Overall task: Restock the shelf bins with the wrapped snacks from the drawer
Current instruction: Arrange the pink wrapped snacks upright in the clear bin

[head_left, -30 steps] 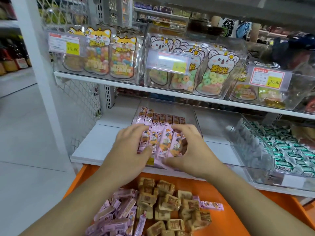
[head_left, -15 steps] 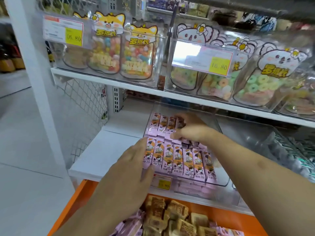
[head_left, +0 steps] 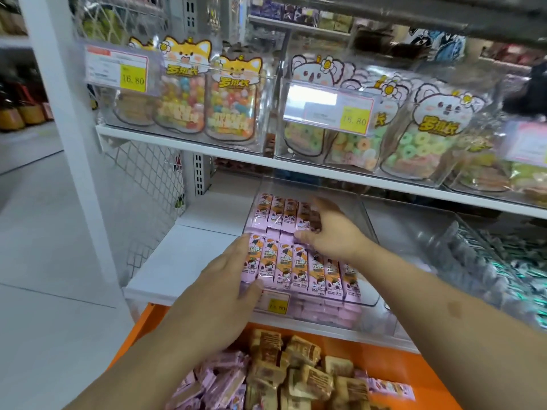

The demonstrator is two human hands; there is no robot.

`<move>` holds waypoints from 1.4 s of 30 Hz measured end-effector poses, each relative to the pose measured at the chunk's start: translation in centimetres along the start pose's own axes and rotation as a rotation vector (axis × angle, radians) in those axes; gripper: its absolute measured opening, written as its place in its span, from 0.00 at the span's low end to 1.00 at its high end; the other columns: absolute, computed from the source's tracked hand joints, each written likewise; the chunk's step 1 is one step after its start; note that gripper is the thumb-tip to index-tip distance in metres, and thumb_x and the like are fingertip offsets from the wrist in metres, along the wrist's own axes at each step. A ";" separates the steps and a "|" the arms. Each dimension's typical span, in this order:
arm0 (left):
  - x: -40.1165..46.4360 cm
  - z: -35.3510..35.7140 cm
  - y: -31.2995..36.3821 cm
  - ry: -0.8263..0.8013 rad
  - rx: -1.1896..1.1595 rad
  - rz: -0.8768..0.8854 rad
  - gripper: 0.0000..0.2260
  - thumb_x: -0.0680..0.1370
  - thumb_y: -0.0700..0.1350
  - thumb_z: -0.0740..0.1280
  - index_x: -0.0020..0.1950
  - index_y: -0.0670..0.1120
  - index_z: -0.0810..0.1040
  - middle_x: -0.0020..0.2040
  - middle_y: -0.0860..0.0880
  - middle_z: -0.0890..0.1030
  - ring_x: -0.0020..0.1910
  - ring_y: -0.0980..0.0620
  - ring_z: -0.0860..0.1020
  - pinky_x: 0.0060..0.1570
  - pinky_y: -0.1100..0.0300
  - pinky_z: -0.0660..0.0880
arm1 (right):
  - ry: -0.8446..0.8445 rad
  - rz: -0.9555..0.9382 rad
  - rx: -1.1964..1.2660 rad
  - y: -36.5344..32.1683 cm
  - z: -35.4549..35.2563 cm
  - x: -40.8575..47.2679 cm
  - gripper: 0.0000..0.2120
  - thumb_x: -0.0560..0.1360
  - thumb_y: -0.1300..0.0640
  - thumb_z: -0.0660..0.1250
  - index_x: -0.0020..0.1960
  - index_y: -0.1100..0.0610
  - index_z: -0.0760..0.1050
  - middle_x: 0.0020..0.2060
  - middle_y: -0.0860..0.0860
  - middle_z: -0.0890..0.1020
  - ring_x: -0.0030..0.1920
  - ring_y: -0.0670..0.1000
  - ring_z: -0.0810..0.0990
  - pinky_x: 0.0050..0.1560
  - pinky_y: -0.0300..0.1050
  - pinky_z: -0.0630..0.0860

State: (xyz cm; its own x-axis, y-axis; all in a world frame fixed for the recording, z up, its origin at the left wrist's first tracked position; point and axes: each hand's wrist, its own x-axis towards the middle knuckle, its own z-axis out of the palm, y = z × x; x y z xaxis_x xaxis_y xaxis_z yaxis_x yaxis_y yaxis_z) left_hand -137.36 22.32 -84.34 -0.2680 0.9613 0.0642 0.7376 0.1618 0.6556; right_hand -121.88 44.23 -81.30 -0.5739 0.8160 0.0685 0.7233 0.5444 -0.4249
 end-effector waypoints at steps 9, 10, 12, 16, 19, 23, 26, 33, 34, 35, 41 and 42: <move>-3.9 -0.3 1.7 -0.003 0.080 0.047 0.34 0.84 0.61 0.58 0.85 0.60 0.43 0.84 0.61 0.46 0.83 0.58 0.49 0.80 0.56 0.52 | 0.095 -0.004 0.138 -0.3 -2.2 -15.0 0.35 0.77 0.47 0.76 0.78 0.51 0.63 0.73 0.45 0.72 0.71 0.46 0.72 0.71 0.46 0.72; -4.6 -0.2 2.1 -0.007 0.087 0.060 0.33 0.84 0.61 0.58 0.85 0.60 0.46 0.84 0.61 0.47 0.83 0.58 0.51 0.79 0.57 0.53 | 0.092 0.003 0.165 0.0 -2.3 -16.9 0.33 0.77 0.47 0.76 0.76 0.50 0.65 0.70 0.45 0.74 0.67 0.45 0.74 0.68 0.45 0.74; -6.0 0.5 3.1 -0.012 0.088 0.104 0.30 0.84 0.60 0.60 0.84 0.60 0.53 0.84 0.62 0.52 0.82 0.59 0.55 0.77 0.59 0.55 | 0.104 0.035 0.234 1.3 -2.1 -20.2 0.25 0.78 0.51 0.75 0.70 0.49 0.68 0.61 0.46 0.77 0.58 0.43 0.78 0.59 0.44 0.78; -8.2 4.5 4.8 -0.142 0.098 0.168 0.26 0.83 0.60 0.62 0.81 0.61 0.63 0.82 0.63 0.58 0.80 0.59 0.60 0.75 0.58 0.60 | 0.114 0.204 0.317 5.9 -1.0 -25.0 0.10 0.80 0.61 0.70 0.58 0.53 0.73 0.51 0.53 0.80 0.46 0.49 0.79 0.48 0.49 0.78; -9.3 9.3 5.3 -0.312 0.108 0.206 0.26 0.83 0.62 0.62 0.81 0.62 0.64 0.81 0.64 0.58 0.78 0.58 0.64 0.75 0.58 0.62 | 0.034 0.329 0.229 10.5 0.6 -26.9 0.11 0.78 0.65 0.69 0.57 0.54 0.73 0.51 0.51 0.81 0.48 0.53 0.80 0.44 0.47 0.75; -9.9 15.6 4.6 -0.555 0.147 0.240 0.27 0.83 0.63 0.62 0.81 0.63 0.62 0.82 0.64 0.56 0.78 0.58 0.64 0.75 0.56 0.64 | -0.095 0.429 0.148 16.1 4.2 -27.9 0.13 0.76 0.66 0.69 0.59 0.58 0.74 0.52 0.56 0.81 0.53 0.61 0.81 0.45 0.57 0.79; -9.4 19.8 3.4 -0.658 0.196 0.254 0.28 0.82 0.64 0.62 0.81 0.63 0.61 0.82 0.63 0.57 0.78 0.56 0.64 0.74 0.56 0.66 | -0.209 0.466 0.066 19.7 7.2 -27.4 0.17 0.77 0.64 0.67 0.66 0.59 0.74 0.59 0.59 0.81 0.54 0.62 0.80 0.42 0.47 0.70; -8.4 28.7 -0.7 -0.868 0.217 0.369 0.33 0.76 0.76 0.58 0.79 0.64 0.66 0.81 0.61 0.61 0.79 0.56 0.65 0.74 0.51 0.69 | -0.341 0.542 0.057 29.1 14.4 -24.9 0.35 0.76 0.69 0.63 0.81 0.54 0.64 0.79 0.58 0.69 0.71 0.62 0.75 0.49 0.45 0.73; -8.3 29.7 -1.2 -0.901 0.179 0.371 0.33 0.75 0.75 0.62 0.78 0.65 0.66 0.82 0.61 0.59 0.80 0.57 0.63 0.75 0.52 0.68 | -0.353 0.552 0.066 30.2 15.2 -24.6 0.35 0.76 0.68 0.63 0.82 0.53 0.64 0.79 0.57 0.68 0.71 0.63 0.76 0.47 0.45 0.74; -8.3 30.4 -1.7 -0.938 0.154 0.367 0.33 0.75 0.72 0.67 0.78 0.66 0.65 0.83 0.62 0.57 0.80 0.58 0.61 0.75 0.54 0.67 | -0.351 0.550 0.068 31.2 15.9 -24.3 0.34 0.76 0.67 0.64 0.81 0.52 0.65 0.78 0.56 0.69 0.70 0.63 0.77 0.49 0.45 0.77; -8.2 32.6 -3.1 -1.100 0.042 0.285 0.33 0.70 0.71 0.74 0.74 0.69 0.72 0.81 0.69 0.54 0.79 0.63 0.58 0.76 0.56 0.64 | -0.326 0.440 -0.057 36.0 20.5 -22.4 0.33 0.76 0.58 0.69 0.80 0.53 0.67 0.78 0.56 0.70 0.78 0.60 0.67 0.78 0.52 0.65; -8.0 32.6 -3.1 -1.126 -0.003 0.232 0.30 0.70 0.70 0.75 0.70 0.67 0.76 0.80 0.69 0.56 0.78 0.63 0.59 0.76 0.54 0.64 | -0.335 0.451 -0.089 36.4 21.0 -22.3 0.35 0.74 0.56 0.71 0.80 0.52 0.66 0.78 0.56 0.69 0.77 0.61 0.67 0.77 0.54 0.64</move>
State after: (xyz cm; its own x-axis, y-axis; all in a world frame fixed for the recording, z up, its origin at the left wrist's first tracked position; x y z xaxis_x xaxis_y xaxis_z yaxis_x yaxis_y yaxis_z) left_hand -117.29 21.37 -111.40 0.5813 0.6226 -0.5239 0.6946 -0.0444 0.7180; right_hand -90.87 41.79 -117.20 -0.2808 0.8731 -0.3985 0.9463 0.1825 -0.2670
